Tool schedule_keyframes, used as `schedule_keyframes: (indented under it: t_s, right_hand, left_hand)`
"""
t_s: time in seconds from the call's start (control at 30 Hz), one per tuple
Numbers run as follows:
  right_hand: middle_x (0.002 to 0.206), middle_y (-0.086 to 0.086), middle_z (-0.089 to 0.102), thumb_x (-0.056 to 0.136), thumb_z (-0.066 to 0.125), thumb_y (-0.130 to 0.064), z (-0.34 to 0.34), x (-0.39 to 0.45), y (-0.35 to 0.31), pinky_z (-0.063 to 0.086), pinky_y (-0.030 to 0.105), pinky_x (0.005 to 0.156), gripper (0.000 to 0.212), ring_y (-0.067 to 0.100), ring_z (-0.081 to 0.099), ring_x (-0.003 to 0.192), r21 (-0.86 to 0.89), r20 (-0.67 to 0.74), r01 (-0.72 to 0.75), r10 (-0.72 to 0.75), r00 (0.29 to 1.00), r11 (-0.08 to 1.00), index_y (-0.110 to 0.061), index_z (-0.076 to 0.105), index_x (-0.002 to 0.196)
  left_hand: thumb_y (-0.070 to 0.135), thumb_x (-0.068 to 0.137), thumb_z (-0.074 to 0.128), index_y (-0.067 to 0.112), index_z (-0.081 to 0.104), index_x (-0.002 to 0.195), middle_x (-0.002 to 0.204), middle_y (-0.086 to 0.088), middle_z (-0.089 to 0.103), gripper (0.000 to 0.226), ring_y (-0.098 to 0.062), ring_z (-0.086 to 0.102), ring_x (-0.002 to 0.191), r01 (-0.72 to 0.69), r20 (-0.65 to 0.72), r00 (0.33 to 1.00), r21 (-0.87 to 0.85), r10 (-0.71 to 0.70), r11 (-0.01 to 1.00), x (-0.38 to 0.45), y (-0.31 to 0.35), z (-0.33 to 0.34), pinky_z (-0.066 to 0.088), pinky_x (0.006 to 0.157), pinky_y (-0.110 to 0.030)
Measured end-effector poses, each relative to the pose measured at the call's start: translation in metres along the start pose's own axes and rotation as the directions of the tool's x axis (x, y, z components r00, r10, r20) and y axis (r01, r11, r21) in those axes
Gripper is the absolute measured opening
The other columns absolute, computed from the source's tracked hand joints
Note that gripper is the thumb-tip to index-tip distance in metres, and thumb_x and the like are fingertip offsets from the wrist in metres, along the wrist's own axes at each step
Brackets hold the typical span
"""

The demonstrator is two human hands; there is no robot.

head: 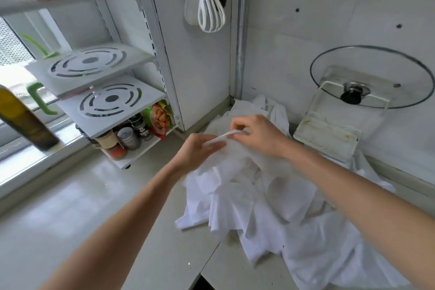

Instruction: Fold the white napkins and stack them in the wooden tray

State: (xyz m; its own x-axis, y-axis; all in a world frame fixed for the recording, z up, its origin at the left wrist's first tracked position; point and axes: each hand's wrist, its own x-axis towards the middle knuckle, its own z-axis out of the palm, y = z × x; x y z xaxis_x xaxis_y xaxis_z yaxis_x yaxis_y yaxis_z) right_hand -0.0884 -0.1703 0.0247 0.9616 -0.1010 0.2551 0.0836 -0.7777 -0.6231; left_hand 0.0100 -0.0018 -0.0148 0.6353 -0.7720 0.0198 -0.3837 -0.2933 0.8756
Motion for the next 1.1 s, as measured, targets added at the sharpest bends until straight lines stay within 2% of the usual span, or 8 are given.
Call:
schedule_keyframes:
  t_s: [0.23, 0.33, 0.43, 0.6, 0.7, 0.83, 0.93, 1.1]
  right_hand:
    - [0.060, -0.004, 0.048, 0.082, 0.074, -0.025, -0.011, 0.024, -0.072, 0.030, 0.018, 0.050, 0.020, 0.007, 0.040, 0.056, 0.327, 0.226, -0.189, 0.118, 0.967, 0.926, -0.014, 0.061, 0.071]
    - [0.080, 0.005, 0.066, 0.079, 0.076, -0.027, 0.008, 0.034, -0.089, 0.049, 0.026, 0.064, 0.023, 0.016, 0.060, 0.070, 0.229, 0.635, -0.340, 0.125, 0.762, 0.912, -0.009, 0.070, 0.092]
    - [0.084, 0.003, 0.072, 0.077, 0.079, -0.024, 0.040, 0.048, -0.115, 0.055, 0.033, 0.073, 0.011, 0.020, 0.068, 0.077, 0.033, 0.809, -0.298, 0.150, 0.568, 0.954, -0.019, 0.073, 0.084]
    - [0.084, 0.000, 0.073, 0.069, 0.082, -0.029, 0.108, 0.078, -0.162, 0.058, 0.036, 0.078, 0.018, 0.020, 0.069, 0.078, -0.292, 0.877, -0.005, 0.270, 0.398, 0.956, -0.022, 0.073, 0.082]
    - [0.083, 0.000, 0.069, 0.068, 0.081, -0.032, 0.160, 0.095, -0.184, 0.054, 0.027, 0.063, 0.026, 0.019, 0.067, 0.075, -0.462, 0.817, 0.217, 0.318, 0.481, 0.860, -0.017, 0.069, 0.085]
    - [0.078, 0.009, 0.062, 0.085, 0.053, -0.002, 0.211, 0.115, -0.207, 0.040, 0.030, 0.057, 0.011, 0.029, 0.064, 0.073, -0.482, 0.278, 0.241, -0.114, 0.954, 0.842, -0.012, 0.056, 0.081]
    - [0.068, 0.008, 0.056, 0.081, 0.050, 0.011, 0.220, 0.128, -0.221, 0.033, 0.027, 0.045, 0.020, 0.027, 0.055, 0.049, -0.405, -0.118, 0.383, -0.463, 0.879, 0.830, -0.009, 0.049, 0.077]
    - [0.079, 0.010, 0.059, 0.072, 0.063, 0.012, 0.234, 0.115, -0.214, 0.042, 0.023, 0.038, 0.020, 0.030, 0.054, 0.041, -0.472, -0.030, 0.549, -0.635, 0.772, 0.690, -0.005, 0.055, 0.077]
  left_hand:
    - [0.030, 0.091, 0.060, 0.022, 0.073, 0.082, 0.073, -0.001, 0.068, 0.018, -0.014, 0.061, 0.062, 0.224, 0.050, 0.974, -0.378, -0.222, 0.898, -0.034, 0.045, -0.088, 0.052, 0.059, -0.024]
    - [0.033, 0.083, 0.070, 0.022, 0.065, 0.095, 0.087, -0.003, 0.066, 0.017, -0.014, 0.063, 0.071, 0.384, 0.212, 0.915, -0.190, -0.344, 0.904, -0.069, 0.035, -0.130, 0.053, 0.065, -0.024]
    - [0.061, 0.040, 0.088, 0.016, 0.058, 0.121, 0.111, -0.005, 0.065, 0.097, -0.020, 0.065, 0.097, 0.539, 0.230, 0.809, 0.078, -0.541, 0.839, -0.112, 0.007, -0.169, 0.053, 0.088, -0.033]
    - [0.057, 0.062, 0.080, 0.023, 0.061, 0.080, 0.085, 0.003, 0.066, 0.042, -0.015, 0.062, 0.079, 0.610, -0.011, 0.759, 0.363, -0.651, 0.705, -0.177, -0.046, -0.207, 0.051, 0.077, -0.030]
    - [0.046, 0.074, 0.075, 0.016, 0.048, 0.060, 0.063, 0.002, 0.047, 0.043, -0.020, 0.046, 0.063, 0.589, -0.241, 0.789, 0.559, -0.565, 0.583, -0.203, -0.075, -0.222, 0.032, 0.054, -0.029]
    - [0.038, 0.086, 0.061, 0.017, 0.067, 0.079, 0.088, -0.001, 0.065, 0.022, -0.029, 0.063, 0.076, 0.661, -0.709, 0.700, 0.598, -0.085, 0.453, -0.232, -0.087, -0.246, 0.047, 0.062, -0.030]
    - [0.023, 0.082, 0.066, 0.026, 0.074, 0.080, 0.084, 0.003, 0.064, 0.009, -0.023, 0.064, 0.063, 0.568, -0.714, 0.550, 0.700, 0.433, 0.433, -0.257, -0.074, -0.270, 0.047, 0.045, -0.028]
    - [0.009, 0.079, 0.066, 0.030, 0.075, 0.090, 0.091, 0.006, 0.068, 0.026, -0.019, 0.061, 0.072, 0.408, -0.464, 0.651, 0.881, 0.601, 0.238, -0.294, -0.088, -0.275, 0.041, 0.044, -0.023]
